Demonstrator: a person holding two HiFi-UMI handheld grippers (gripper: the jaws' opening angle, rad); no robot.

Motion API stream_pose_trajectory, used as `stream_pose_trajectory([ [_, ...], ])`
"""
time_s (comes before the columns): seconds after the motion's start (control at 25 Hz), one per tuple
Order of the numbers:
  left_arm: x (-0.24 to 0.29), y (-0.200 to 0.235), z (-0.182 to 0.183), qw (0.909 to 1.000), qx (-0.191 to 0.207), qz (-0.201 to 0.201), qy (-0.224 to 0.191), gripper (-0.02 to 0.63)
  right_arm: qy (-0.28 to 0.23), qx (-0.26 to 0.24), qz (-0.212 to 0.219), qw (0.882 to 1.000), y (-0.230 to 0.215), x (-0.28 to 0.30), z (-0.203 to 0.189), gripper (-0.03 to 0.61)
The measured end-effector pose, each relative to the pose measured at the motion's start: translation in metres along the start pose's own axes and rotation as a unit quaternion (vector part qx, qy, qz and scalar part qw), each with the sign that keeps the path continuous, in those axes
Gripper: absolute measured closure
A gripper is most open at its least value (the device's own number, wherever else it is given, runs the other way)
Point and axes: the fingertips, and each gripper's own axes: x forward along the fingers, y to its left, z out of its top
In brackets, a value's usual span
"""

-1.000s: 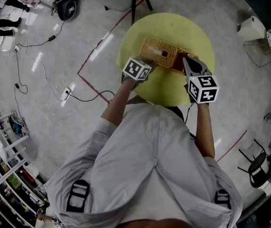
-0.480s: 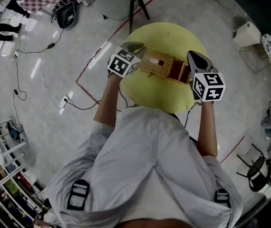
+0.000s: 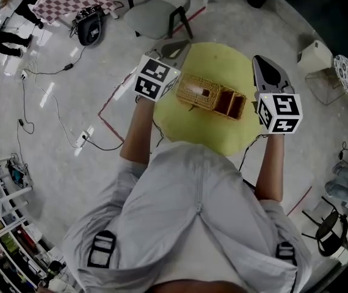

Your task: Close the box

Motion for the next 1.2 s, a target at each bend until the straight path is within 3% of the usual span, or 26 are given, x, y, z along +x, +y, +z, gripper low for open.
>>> stream_pose_trajectory([
  [0.4,-0.025,-0.019,0.058,0.9962,0.032,-0.005,-0.08,0.584,-0.02,-0.036,0.0,0.999,0.006,-0.008,0.029,0.557],
  [1.2,-0.03,-0.027,0.053,0.9961,0.036,0.0,-0.081,0.584,-0.02,-0.058,-0.005,0.998,0.014,-0.013,0.03,0.556],
])
